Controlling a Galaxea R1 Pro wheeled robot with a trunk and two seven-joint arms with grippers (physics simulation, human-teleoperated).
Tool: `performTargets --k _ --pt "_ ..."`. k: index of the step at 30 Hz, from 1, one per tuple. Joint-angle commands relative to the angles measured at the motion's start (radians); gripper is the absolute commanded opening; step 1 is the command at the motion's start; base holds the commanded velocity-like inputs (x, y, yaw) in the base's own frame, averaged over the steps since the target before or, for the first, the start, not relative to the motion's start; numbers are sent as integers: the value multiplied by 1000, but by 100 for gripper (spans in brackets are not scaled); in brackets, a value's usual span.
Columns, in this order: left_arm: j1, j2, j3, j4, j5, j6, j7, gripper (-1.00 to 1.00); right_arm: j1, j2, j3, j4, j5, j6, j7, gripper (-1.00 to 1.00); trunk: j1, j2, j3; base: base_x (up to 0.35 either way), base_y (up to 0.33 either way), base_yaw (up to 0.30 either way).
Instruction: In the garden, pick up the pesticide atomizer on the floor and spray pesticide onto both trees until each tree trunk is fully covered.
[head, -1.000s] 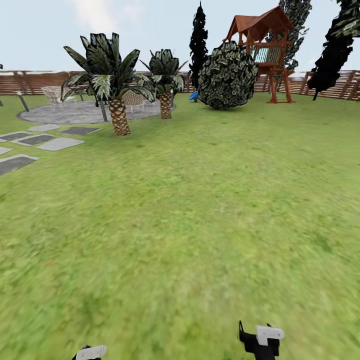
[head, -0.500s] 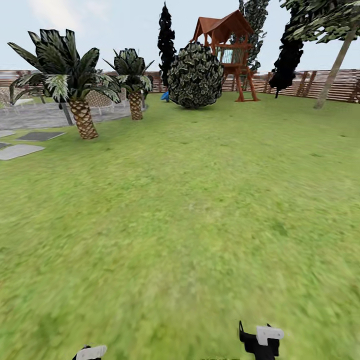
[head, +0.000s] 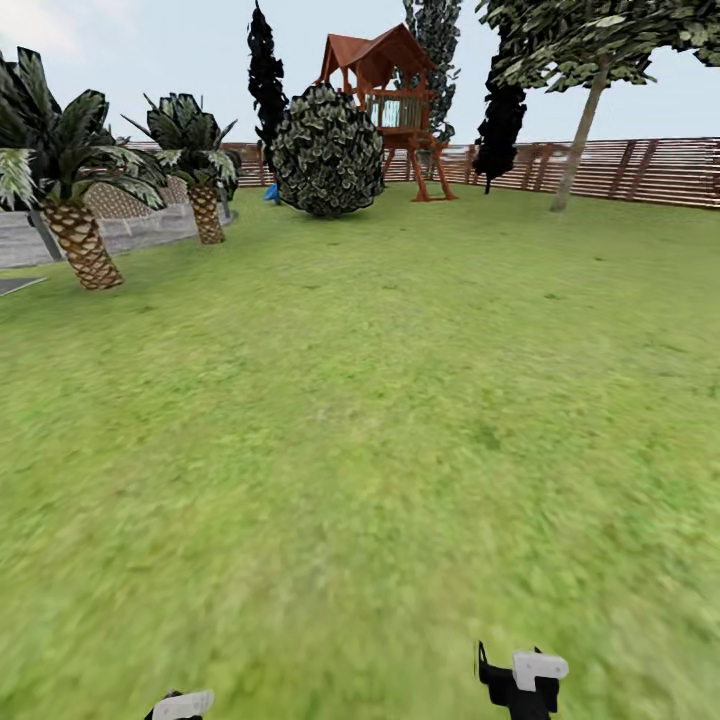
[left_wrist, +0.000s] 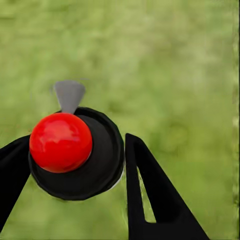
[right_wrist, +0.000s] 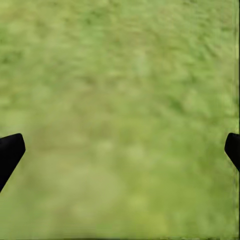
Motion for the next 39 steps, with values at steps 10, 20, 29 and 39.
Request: performTargets --k 10,20,29,39 --pt "0 0 0 0 0 0 0 -100 0 0 0 0 0 0 0 100 0 0 0 0 -275 -300" --pt "0 0 0 0 0 0 0 -100 0 0 0 0 0 0 0 100 0 0 0 0 -275 -300" --pt "0 0 0 0 0 0 0 -100 0 0 0 0 0 0 0 100 0 0 0 0 -275 -300" --pt "0 0 0 0 0 0 0 -100 0 0 0 0 0 0 0 100 0 0 0 0 -275 -300"
